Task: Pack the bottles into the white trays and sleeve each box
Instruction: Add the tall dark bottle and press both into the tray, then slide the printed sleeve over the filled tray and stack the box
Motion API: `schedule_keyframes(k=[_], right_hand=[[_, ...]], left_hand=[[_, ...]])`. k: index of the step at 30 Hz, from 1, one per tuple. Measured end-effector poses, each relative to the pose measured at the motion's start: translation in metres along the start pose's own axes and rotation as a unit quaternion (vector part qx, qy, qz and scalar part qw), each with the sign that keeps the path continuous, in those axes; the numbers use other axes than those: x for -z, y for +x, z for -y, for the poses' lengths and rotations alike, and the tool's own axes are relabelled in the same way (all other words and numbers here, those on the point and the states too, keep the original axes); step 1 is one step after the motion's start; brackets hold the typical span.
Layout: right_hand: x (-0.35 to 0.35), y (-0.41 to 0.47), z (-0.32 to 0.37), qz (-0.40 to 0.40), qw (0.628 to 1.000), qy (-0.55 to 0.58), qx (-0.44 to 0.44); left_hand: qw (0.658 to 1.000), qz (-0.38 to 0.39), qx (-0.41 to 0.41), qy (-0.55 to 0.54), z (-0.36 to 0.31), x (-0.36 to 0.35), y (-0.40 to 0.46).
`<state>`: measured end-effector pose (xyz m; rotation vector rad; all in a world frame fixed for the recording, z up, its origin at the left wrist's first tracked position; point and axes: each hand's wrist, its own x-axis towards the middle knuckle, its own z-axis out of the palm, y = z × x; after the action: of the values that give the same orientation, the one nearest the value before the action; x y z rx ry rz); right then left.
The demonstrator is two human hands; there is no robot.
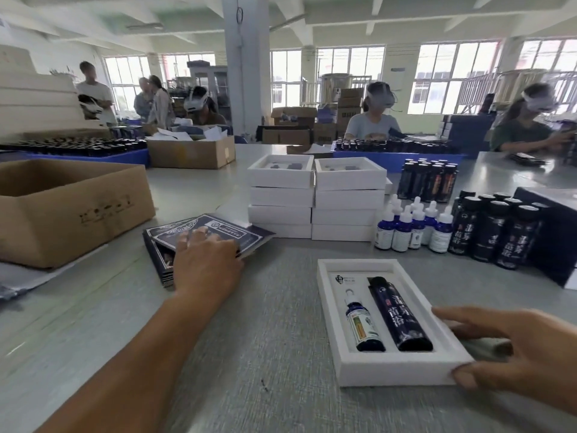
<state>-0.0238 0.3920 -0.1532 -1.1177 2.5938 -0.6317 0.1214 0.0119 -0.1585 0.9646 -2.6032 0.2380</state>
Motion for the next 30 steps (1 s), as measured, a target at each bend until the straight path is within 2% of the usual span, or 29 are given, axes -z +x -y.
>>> schedule_keyframes(k=[5, 8, 11, 14, 17, 19, 22, 26, 30], right_hand=[[0.014, -0.002, -0.015, 0.042, 0.999, 0.005, 0.004], [0.020, -0.007, -0.018, 0.036, 0.996, 0.084, -0.016], [0.013, -0.002, -0.009, -0.008, 0.991, 0.131, -0.004], [0.002, -0.001, 0.013, 0.005, 0.995, 0.097, 0.012], [0.000, -0.006, 0.026, 0.018, 0.996, 0.091, 0.014], [-0.001, -0.007, 0.030, 0.005, 0.994, 0.110, -0.007], [-0.008, -0.004, 0.030, -0.021, 0.993, 0.114, -0.016], [-0.001, -0.004, 0.026, -0.028, 0.995, 0.089, -0.040], [0.020, -0.010, 0.005, -0.018, 0.997, 0.025, -0.065]], left_hand=[[0.994, 0.022, -0.107, 0.013, -0.051, 0.021, -0.024], [0.986, 0.005, -0.168, -0.003, -0.077, 0.026, -0.042], [0.978, -0.008, -0.206, -0.025, -0.091, 0.022, -0.052], [0.974, -0.019, -0.209, -0.080, -0.091, 0.018, -0.052], [0.973, -0.034, -0.173, -0.151, -0.081, 0.013, -0.046], [0.982, -0.010, -0.139, -0.128, -0.075, 0.010, -0.041], [0.991, 0.068, -0.100, -0.054, -0.068, 0.004, -0.037], [0.983, 0.118, -0.127, -0.053, -0.070, 0.001, -0.038], [0.968, 0.157, -0.170, -0.101, -0.074, 0.004, -0.041]])
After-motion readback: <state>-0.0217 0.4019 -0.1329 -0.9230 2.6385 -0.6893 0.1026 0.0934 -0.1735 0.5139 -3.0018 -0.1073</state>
